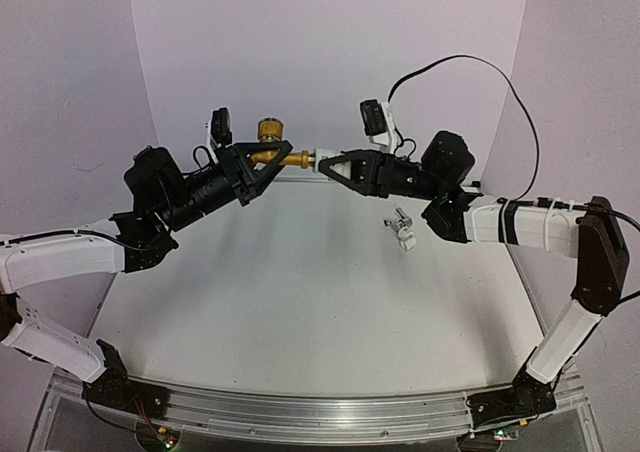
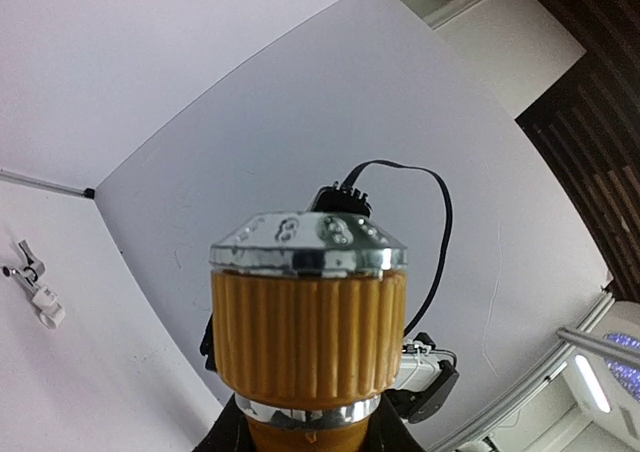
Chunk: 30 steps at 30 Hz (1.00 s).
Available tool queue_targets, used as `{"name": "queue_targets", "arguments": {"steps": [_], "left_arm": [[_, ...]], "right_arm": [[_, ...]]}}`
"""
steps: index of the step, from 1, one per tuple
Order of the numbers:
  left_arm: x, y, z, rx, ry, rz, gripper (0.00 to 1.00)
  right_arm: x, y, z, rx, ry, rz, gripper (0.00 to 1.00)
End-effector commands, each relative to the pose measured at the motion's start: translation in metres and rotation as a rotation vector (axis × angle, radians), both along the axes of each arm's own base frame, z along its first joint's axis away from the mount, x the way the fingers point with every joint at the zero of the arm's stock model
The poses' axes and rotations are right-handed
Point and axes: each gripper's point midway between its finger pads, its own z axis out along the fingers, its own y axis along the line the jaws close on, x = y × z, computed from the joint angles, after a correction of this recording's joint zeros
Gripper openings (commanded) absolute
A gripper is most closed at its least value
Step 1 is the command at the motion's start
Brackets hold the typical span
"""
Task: Install the water faucets
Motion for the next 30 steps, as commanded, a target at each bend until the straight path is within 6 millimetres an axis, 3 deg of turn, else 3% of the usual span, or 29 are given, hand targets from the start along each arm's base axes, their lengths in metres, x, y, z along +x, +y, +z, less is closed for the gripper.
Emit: {"name": "queue_targets", "arguments": {"steps": [1, 6, 11, 15, 18, 24, 30], "left_arm": [[-0.049, -0.042, -0.038, 0.191, -0.191, -0.247, 0.00], [-0.065, -0.044, -0.039, 0.238, -0.415, -0.281, 0.00], [-0.101, -0.045, -0.036, 0.237, -0.725, -0.418, 0.00], [-0.125, -0.041, -0.056, 0.243, -0.952, -0.522, 0.00], [-0.131, -0.046, -0.076, 0.292, -1.106, -0.605, 0.00], [-0.117, -0.053, -0.114, 0.500, -1.297, -0.687, 0.00], [-0.083, -0.047, -0.108, 0.677, -1.434, -0.725, 0.00]], "right_arm": [[-0.044, 0.021, 0.018, 0.026, 0.086, 0.168, 0.00], [-0.052, 0.023, 0.025, 0.042, 0.140, 0.203, 0.00], [-0.064, 0.023, 0.037, 0.052, 0.205, 0.268, 0.00], [-0.069, 0.024, 0.039, 0.039, 0.279, 0.310, 0.00], [-0.072, 0.023, 0.040, 0.027, 0.337, 0.341, 0.00], [-0.075, 0.020, 0.043, 0.011, 0.449, 0.385, 0.00], [-0.070, 0.025, 0.035, -0.036, 0.615, 0.422, 0.00]]}}
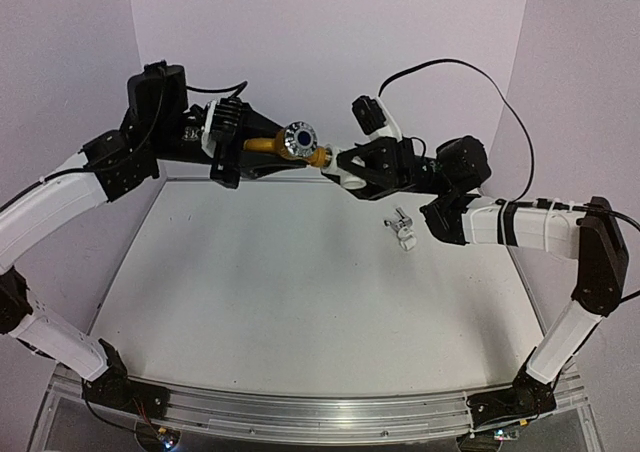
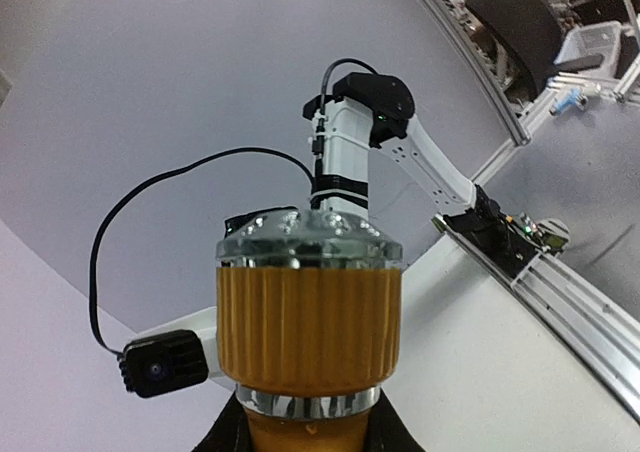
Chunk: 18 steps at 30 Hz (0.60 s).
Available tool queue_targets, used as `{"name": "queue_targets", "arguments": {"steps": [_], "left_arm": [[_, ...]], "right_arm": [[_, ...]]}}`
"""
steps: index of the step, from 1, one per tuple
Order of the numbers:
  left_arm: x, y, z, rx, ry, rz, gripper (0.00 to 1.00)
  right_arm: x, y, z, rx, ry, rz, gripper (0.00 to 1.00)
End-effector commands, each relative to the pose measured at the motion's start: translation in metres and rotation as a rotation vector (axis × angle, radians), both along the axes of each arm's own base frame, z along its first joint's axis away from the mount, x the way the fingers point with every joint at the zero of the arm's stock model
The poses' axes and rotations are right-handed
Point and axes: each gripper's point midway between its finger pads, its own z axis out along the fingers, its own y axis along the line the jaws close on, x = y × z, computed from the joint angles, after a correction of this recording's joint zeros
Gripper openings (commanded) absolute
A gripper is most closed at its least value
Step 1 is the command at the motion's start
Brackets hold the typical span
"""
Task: Install the water faucets
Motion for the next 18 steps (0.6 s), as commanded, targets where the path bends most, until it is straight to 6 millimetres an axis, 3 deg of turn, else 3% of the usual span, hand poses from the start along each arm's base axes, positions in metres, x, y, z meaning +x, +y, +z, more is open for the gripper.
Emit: {"name": "queue_targets", "arguments": {"steps": [1, 6, 9, 13, 16, 18], "left_arm": [[0.007, -0.013, -0.149, 0.504, 0.138, -0.098, 0.00], [0.036, 0.021, -0.120, 0.414, 0.105, -0.096, 0.00], [0.029, 0.045, -0.105, 0.323, 0.113, -0.143, 0.00], [0.023, 0.063, -0.092, 0.225, 0.188, -0.184, 0.00], [0.033, 0.061, -0.093, 0.187, 0.241, -0.111, 0.00], [0.046, 0.057, -0.096, 0.150, 0.323, -0.010, 0.00]], "right_arm": [[-0.008, 0.041, -0.003, -0.089, 0.292, 0.073, 0.00], [0.010, 0.030, -0.010, -0.087, 0.338, 0.009, 0.03], [0.026, 0.021, -0.014, -0.078, 0.354, -0.046, 0.11], [0.039, 0.017, -0.019, -0.070, 0.366, -0.089, 0.32], [0.050, 0.009, -0.023, -0.062, 0.387, -0.138, 0.59], [0.056, 0.003, -0.029, -0.060, 0.392, -0.171, 0.72]]}}
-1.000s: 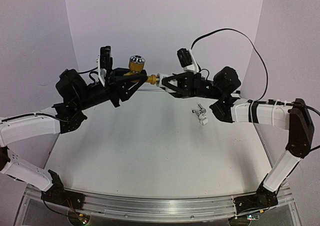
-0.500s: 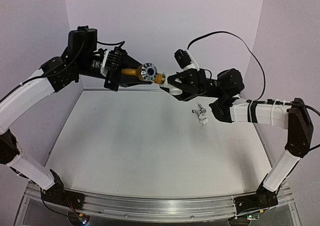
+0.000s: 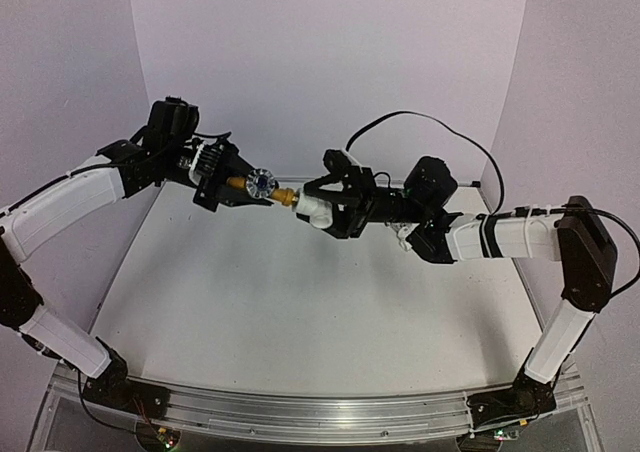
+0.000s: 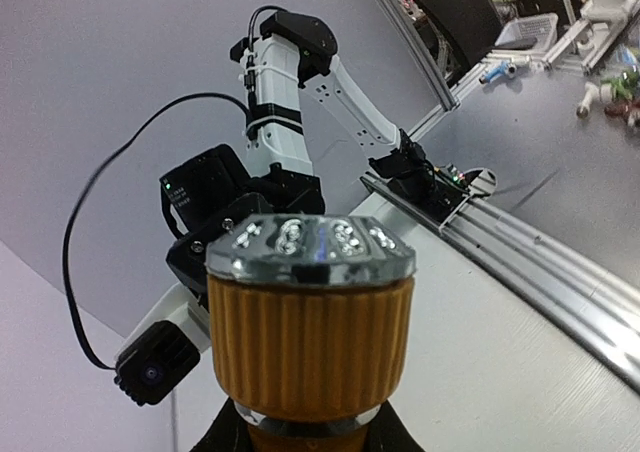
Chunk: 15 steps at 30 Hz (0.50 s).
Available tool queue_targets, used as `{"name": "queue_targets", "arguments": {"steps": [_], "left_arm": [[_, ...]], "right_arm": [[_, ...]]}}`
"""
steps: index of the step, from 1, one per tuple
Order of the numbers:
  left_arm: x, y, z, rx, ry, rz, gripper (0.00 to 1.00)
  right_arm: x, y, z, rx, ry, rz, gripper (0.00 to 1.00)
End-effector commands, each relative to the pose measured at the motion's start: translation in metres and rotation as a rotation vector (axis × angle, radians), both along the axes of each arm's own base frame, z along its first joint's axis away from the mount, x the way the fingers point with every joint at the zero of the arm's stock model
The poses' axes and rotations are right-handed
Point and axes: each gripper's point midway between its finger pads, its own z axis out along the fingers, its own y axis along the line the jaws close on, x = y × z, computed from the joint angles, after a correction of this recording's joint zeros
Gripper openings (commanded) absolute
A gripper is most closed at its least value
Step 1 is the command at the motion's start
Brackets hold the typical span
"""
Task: Install the water faucets
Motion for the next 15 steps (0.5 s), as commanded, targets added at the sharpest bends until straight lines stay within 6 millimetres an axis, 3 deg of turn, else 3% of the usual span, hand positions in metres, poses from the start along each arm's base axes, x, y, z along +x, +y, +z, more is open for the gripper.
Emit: {"name": "queue_targets", "arguments": {"steps": [1, 4, 11, 15], "left_arm": [[0.012, 0.003, -0.011, 0.014, 0.282, 0.170, 0.00], [0.025, 0.001, -0.006, 0.023, 0.395, 0.249, 0.00], [0.061, 0.000, 0.016, -0.048, 0.812, 0.433, 0.00], [0.079, 0.000, 0.027, -0.080, 1.226, 0.470, 0.00]], "right_arm": [[0.029, -0.035, 0.042, 0.127, -0.055, -0.177, 0.78], [0.043, -0.050, 0.018, 0.094, -0.024, -0.259, 0.97], [0.063, -0.080, -0.039, -0.009, -0.090, -0.381, 0.98], [0.059, -0.087, -0.047, -0.090, -0.451, -0.440, 0.98]]}}
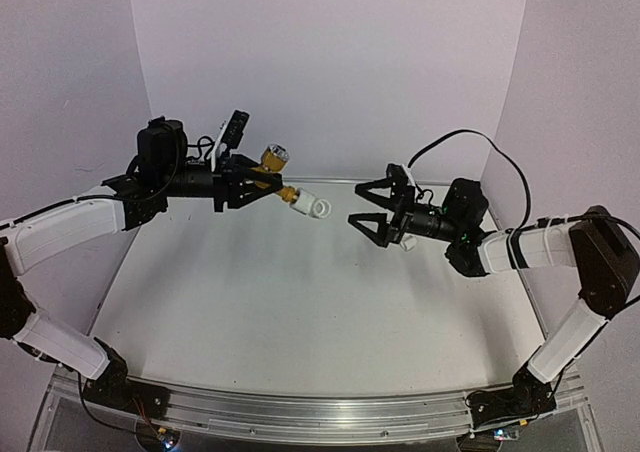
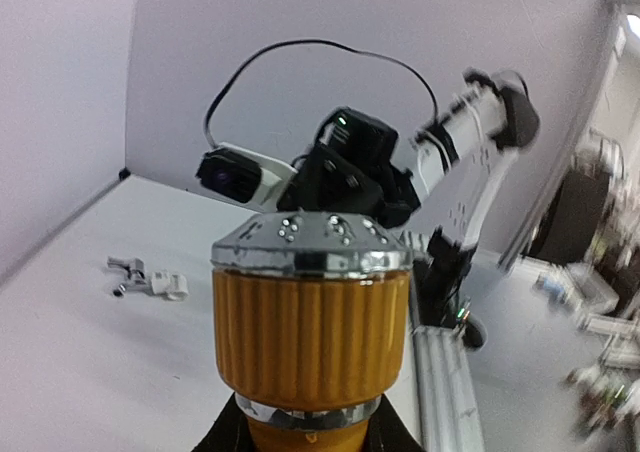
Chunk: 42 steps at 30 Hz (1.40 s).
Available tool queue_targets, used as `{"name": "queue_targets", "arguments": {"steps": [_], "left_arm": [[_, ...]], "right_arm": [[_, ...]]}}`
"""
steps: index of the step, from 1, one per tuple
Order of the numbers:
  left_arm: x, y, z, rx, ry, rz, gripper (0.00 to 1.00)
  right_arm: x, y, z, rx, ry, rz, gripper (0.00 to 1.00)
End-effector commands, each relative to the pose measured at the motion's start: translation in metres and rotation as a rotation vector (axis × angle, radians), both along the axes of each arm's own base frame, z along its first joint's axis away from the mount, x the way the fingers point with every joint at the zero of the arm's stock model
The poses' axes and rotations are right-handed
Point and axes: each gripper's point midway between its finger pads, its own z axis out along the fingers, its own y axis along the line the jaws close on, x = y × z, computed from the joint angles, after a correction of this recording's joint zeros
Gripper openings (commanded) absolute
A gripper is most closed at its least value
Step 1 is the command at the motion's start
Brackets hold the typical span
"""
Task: Install the water faucets
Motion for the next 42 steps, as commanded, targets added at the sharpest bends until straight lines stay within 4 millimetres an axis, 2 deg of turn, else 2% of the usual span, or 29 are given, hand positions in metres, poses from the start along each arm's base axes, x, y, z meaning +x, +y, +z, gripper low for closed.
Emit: {"name": "queue_targets", "arguments": {"steps": [1, 5, 8, 11, 15, 20, 28, 33, 42], "left_arm": [[0.026, 0.004, 0.045, -0.192, 0.487, 0.147, 0.00], [0.035, 0.006, 0.036, -0.257, 0.894, 0.192, 0.00], [0.040, 0.014, 0.025, -0.323, 1.120, 0.251, 0.00], [0.040, 0.020, 0.010, -0.363, 1.313, 0.289, 0.00], [0.035, 0.023, -0.009, -0.368, 1.485, 0.298, 0.00], [0.026, 0.022, -0.029, -0.365, 1.597, 0.316, 0.00], [0.017, 0.009, -0.030, -0.342, 1.610, 0.300, 0.00], [0.015, 0.005, -0.029, -0.333, 1.603, 0.294, 0.00], [0.012, 0.004, -0.025, -0.326, 1.577, 0.280, 0.00]], "right_arm": [[-0.014, -0.009, 0.017, -0.138, -0.529, -0.065, 0.98], [-0.025, -0.010, 0.014, -0.408, -0.982, -0.155, 0.98], [-0.040, -0.001, 0.010, -0.608, -1.326, -0.211, 0.98], [-0.046, 0.006, 0.016, -0.667, -1.558, -0.252, 0.98], [-0.049, 0.022, 0.032, -0.657, -1.755, -0.253, 0.98], [-0.048, 0.043, 0.028, -0.639, -1.889, -0.178, 0.98], [-0.037, 0.067, 0.023, -0.601, -1.922, -0.145, 0.96], [-0.034, 0.075, 0.021, -0.584, -1.917, -0.134, 0.83], [-0.031, 0.077, 0.018, -0.585, -1.895, -0.136, 0.53]]}}
